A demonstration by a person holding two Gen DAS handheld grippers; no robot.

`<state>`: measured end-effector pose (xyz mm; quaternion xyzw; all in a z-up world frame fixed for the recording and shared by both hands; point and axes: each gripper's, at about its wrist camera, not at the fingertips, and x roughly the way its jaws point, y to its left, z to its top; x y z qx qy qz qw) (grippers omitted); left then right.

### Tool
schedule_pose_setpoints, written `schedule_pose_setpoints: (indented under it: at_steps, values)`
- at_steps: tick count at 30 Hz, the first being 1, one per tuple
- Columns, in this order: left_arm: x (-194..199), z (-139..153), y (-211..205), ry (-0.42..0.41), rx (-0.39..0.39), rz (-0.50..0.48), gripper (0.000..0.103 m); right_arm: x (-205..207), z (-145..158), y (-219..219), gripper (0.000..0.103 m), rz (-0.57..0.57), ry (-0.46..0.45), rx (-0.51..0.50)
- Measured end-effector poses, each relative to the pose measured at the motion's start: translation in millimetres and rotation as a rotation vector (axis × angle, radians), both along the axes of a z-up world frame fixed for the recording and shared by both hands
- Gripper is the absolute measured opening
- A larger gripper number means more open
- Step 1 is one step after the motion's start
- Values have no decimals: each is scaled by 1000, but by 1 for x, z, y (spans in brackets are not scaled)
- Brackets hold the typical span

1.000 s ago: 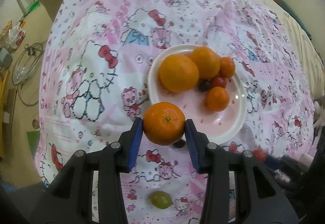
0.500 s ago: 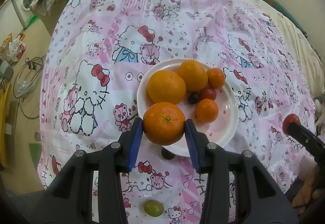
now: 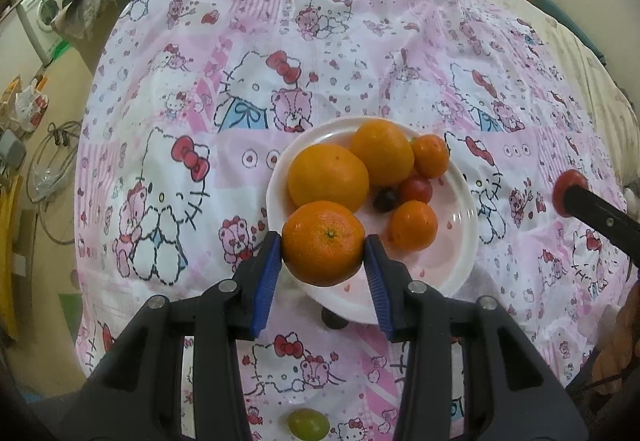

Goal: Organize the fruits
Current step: 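Carry tangerine and tomato over the plate and open both tools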

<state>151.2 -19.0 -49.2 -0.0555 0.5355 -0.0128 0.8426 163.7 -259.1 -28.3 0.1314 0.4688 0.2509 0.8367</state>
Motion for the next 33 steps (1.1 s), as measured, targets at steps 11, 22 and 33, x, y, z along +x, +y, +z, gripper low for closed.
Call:
schedule_pose_setpoints:
  at_steps: [11, 22, 33]
  values:
    - [22, -26, -8, 75, -20, -42, 38, 29, -36, 13, 31, 16, 109, -2]
    - [18, -34, -15, 99, -32, -49, 38, 32, -73, 25, 32, 27, 226, -2]
    - [19, -38, -20, 113, -58, -67, 39, 35, -85, 30, 32, 12, 266, -15]
